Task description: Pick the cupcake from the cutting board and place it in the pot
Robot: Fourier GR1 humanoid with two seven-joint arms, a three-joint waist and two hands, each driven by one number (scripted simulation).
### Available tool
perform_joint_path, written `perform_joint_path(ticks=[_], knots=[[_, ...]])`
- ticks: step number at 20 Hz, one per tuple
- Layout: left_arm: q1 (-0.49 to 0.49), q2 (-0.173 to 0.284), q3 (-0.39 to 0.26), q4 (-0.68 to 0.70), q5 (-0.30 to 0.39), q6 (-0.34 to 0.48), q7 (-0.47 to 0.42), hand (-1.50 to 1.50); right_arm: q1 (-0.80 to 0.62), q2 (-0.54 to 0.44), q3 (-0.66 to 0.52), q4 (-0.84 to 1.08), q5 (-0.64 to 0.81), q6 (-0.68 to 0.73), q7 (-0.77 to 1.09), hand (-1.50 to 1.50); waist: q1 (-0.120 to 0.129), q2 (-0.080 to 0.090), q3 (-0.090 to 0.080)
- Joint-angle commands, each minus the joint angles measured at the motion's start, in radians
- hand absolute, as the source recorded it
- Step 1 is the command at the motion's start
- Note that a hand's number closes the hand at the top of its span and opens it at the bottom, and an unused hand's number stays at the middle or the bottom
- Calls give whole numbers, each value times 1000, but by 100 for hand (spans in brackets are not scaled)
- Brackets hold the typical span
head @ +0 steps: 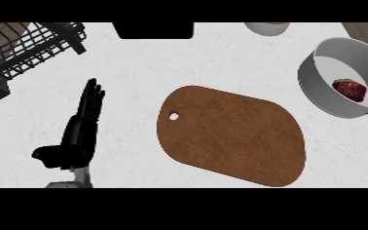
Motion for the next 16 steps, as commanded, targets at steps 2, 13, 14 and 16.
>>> perform_joint_path(ticks=[2, 13, 14, 16], knots=[[-16, 13, 17, -7, 19, -22, 5, 0, 3, 8, -84, -14, -138, -42, -23, -150, 5, 3, 1], [-6, -43, -20, 37, -39, 28, -21, 0, 158, -210, -245, 232, -400, 95, -302, -150, 3, 4, 1], [16, -19, -11, -4, -24, -1, -27, 0, 176, -166, -218, 184, -414, 71, -320, -150, 6, 3, 0], [56, 2, -16, -105, -18, -7, 53, 0, 205, -220, -258, 297, -437, 98, -408, -150, 8, 3, 1]])
